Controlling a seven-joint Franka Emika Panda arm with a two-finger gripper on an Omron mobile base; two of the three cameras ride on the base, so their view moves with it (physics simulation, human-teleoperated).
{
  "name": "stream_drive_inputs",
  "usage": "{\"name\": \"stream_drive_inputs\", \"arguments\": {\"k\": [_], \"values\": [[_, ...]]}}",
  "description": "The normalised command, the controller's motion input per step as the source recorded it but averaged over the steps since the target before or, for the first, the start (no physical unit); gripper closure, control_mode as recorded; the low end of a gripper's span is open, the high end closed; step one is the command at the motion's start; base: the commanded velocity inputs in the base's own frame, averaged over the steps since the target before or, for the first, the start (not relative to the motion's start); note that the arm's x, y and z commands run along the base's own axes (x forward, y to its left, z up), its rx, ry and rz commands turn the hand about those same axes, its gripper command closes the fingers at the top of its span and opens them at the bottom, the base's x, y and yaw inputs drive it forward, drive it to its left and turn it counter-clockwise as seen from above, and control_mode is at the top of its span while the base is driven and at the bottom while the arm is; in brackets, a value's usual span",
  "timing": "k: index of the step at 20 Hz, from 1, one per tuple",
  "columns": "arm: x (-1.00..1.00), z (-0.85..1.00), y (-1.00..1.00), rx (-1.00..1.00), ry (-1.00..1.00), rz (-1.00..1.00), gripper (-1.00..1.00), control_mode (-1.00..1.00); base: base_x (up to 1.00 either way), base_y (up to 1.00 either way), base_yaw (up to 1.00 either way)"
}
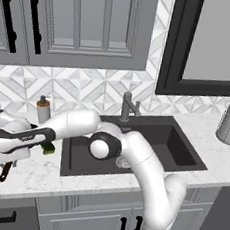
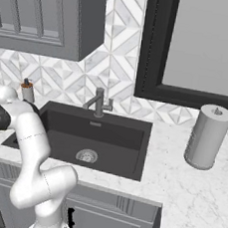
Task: Pick the pan and sponge and place them into the sink. Then turn on the water.
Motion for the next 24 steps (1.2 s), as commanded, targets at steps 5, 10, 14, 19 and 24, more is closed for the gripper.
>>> {"name": "stream_drive_inputs", "arguments": {"k": [5, 10, 14, 19, 24], "values": [[-0.03, 0.32, -0.19, 0.03, -0.20, -0.07, 1.00, -1.00, 0.00, 0.00, 0.00], [0.00, 0.31, -0.03, 0.06, -0.28, -0.06, 1.00, -1.00, 0.00, 0.00, 0.00], [0.00, 0.24, -0.13, 0.12, -0.31, -0.11, 1.00, -1.00, 0.00, 0.00, 0.00], [0.00, 0.36, -0.32, 0.13, -0.07, -0.21, 1.00, -1.00, 0.00, 0.00, 0.00], [0.00, 0.24, -0.52, 0.12, 0.02, -0.29, 1.00, -1.00, 0.00, 0.00, 0.00]]}}
